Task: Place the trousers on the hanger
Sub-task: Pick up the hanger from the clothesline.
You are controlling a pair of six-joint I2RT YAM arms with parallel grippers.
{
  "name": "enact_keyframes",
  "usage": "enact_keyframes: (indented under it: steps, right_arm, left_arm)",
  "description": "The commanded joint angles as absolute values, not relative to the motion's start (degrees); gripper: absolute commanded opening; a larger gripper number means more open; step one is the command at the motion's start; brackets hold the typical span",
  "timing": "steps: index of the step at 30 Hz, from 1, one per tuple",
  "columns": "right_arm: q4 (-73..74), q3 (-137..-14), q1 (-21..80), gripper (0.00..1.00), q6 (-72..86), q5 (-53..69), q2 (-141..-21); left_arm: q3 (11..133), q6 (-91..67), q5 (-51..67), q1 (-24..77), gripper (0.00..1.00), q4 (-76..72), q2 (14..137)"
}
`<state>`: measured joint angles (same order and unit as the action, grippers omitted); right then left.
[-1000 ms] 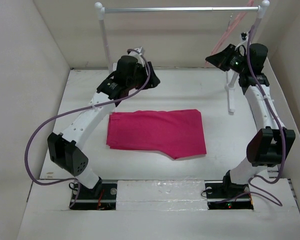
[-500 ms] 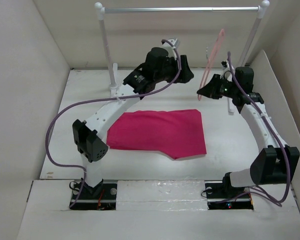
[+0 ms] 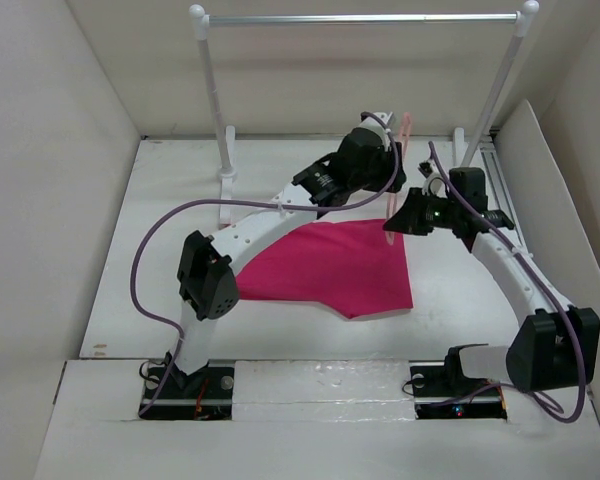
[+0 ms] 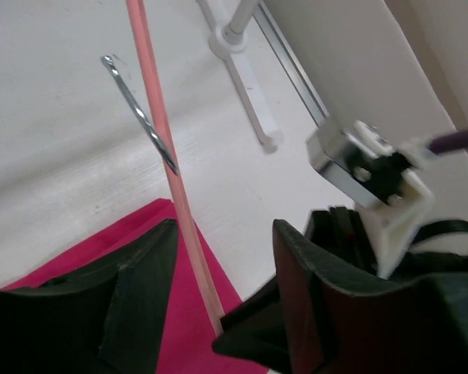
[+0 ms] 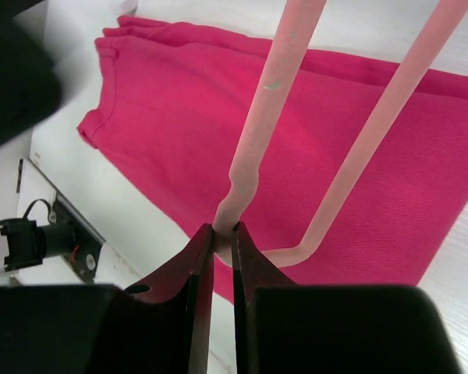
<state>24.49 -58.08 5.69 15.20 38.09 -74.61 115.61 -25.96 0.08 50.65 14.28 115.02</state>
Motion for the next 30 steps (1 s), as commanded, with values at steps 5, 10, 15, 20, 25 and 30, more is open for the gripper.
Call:
enact_keyframes:
  steps: [5, 10, 15, 20, 25, 30]
  right_arm:
    - [19.96, -57.04, 6.77, 0.00, 16.61, 40.78, -68.39]
    - [19.25, -56.69, 4.83, 0.00, 17.49, 43.24, -68.20]
    - [21.62, -57.39, 6.86, 0.00, 16.79, 43.33, -67.68]
    - [22.06, -55.47, 6.86, 0.00, 17.31, 43.24, -66.10]
    - [24.43, -53.79, 7.91, 0.00, 17.32, 40.61, -63.99]
    - [32.50, -53.96, 7.91, 0.44, 15.04, 36.30, -58.72]
  left_arm:
    - [111.28, -26.46, -7.56, 51.06, 0.41, 10.11, 113.47]
    - [100.92, -28.65, -6.59, 51.06, 0.41, 3.10, 108.29]
    - [102.74, -28.74, -6.07, 51.06, 0.41, 1.59, 110.74]
    - [101.43, -29.44, -4.49, 51.06, 0.22, 0.44, 111.97]
    - [100.55, -30.76, -3.96, 51.06, 0.00, -0.62, 112.59]
    - [96.51, -36.29, 2.00, 50.45, 0.00, -2.37, 111.27]
